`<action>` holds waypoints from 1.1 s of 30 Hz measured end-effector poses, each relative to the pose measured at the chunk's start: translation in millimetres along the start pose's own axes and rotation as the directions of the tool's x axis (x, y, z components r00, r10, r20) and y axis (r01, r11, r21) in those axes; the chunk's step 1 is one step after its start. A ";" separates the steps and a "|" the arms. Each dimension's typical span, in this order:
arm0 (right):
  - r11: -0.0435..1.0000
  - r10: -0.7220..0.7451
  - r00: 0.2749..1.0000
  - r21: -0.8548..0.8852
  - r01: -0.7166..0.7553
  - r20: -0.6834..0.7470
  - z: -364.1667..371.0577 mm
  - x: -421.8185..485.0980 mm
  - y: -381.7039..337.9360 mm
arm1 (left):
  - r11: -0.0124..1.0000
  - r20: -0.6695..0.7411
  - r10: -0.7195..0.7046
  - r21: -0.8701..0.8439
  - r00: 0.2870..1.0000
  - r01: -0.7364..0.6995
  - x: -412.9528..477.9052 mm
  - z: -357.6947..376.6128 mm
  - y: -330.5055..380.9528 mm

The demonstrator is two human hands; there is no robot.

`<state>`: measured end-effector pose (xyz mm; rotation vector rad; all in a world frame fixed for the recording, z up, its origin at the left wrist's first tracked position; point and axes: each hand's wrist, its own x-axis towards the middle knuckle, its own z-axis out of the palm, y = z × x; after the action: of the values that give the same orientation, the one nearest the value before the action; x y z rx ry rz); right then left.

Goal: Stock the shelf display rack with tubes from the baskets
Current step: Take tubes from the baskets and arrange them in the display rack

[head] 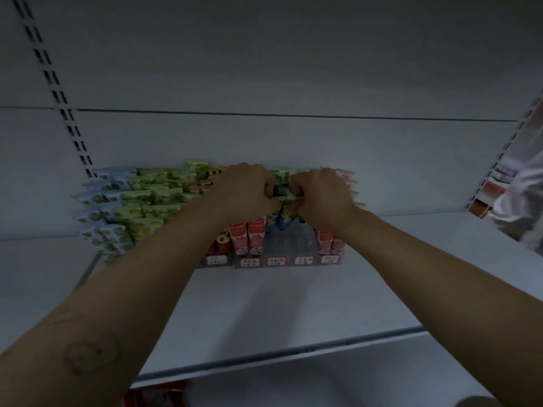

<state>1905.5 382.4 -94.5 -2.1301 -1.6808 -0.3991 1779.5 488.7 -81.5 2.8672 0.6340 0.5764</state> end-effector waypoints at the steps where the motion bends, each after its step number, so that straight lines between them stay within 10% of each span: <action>1: 1.000 0.002 1.000 0.017 -0.001 -0.009 0.2 -3.3 0.2 | 1.000 -0.003 -0.004 -0.010 1.000 0.004 -0.4 0.1 0.0; 11: 0.997 -0.057 0.995 0.055 0.061 -0.079 -1.0 3.5 9.0 | 0.997 -0.010 0.002 -0.081 1.000 -0.003 -1.8 -0.4 -1.4; 20: 0.947 0.033 0.999 -0.319 -0.025 0.021 -4.6 14.7 -8.7 | 0.999 -0.035 0.016 -0.049 0.999 -0.018 1.4 4.5 -7.1; 33: 0.991 0.086 0.996 -0.110 -0.082 0.035 -2.5 9.9 -6.9 | 0.995 -0.071 0.042 -0.091 0.997 -0.048 1.0 7.7 -7.3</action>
<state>1901.2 391.1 -86.9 -2.2931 -1.6177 -0.4345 1780.7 495.2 -89.9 2.7922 0.5385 0.6949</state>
